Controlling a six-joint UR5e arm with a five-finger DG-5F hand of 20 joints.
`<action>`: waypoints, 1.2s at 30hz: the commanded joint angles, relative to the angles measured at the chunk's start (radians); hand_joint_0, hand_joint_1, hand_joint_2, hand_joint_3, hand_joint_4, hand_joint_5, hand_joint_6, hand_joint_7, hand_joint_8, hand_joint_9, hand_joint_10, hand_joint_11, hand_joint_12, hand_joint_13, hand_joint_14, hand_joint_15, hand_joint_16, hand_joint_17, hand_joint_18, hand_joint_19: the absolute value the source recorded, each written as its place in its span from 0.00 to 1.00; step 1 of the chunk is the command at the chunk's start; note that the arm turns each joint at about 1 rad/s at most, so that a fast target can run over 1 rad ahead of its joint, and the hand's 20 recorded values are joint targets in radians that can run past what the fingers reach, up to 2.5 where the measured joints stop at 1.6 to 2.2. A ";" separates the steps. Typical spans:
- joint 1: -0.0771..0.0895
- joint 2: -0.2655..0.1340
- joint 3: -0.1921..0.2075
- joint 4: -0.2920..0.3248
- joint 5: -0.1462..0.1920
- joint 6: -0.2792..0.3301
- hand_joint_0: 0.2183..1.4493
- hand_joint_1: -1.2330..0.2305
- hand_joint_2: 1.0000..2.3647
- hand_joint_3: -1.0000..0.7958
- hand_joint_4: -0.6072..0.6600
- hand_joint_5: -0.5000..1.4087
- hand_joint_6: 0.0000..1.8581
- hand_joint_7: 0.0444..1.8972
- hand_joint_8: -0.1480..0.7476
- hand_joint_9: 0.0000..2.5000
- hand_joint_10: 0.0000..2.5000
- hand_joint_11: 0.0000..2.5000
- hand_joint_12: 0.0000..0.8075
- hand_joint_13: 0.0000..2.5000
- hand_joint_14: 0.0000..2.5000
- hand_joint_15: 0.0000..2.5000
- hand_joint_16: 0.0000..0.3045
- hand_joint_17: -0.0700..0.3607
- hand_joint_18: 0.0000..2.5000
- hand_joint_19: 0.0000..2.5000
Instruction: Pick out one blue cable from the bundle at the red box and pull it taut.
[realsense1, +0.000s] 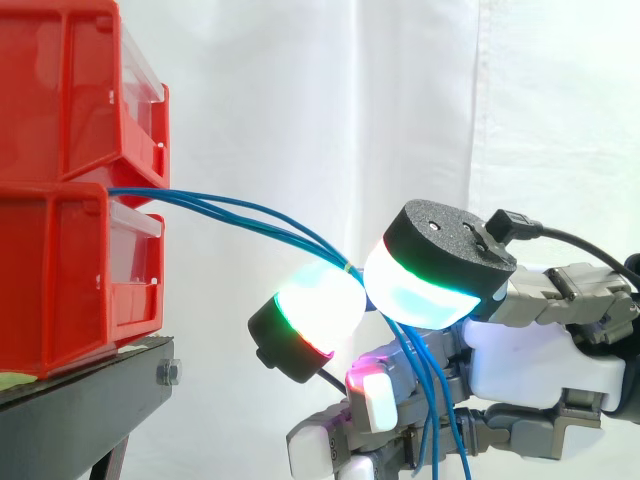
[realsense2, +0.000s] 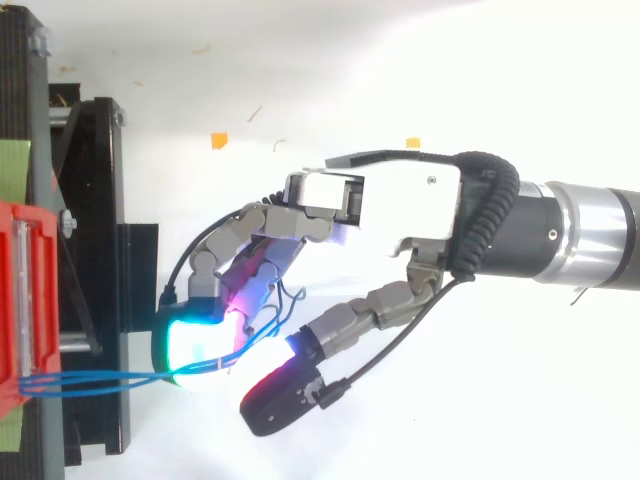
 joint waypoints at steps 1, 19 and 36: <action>-0.001 0.000 0.008 -0.005 0.000 0.003 0.34 0.27 0.01 0.45 0.40 0.21 0.50 0.43 0.48 0.43 0.01 0.24 0.38 0.32 0.01 0.13 0.14 0.39 0.27 0.24; -0.001 0.000 0.008 -0.011 0.000 0.006 0.35 0.27 0.00 0.28 0.48 0.22 0.49 0.47 0.49 0.51 0.01 0.32 0.38 0.34 0.01 0.14 0.14 0.38 0.28 0.24; -0.001 0.000 0.012 -0.019 0.000 0.006 0.26 0.33 0.00 0.28 0.51 0.23 0.48 0.46 0.49 0.53 0.01 0.32 0.39 0.35 0.01 0.14 0.14 0.39 0.29 0.24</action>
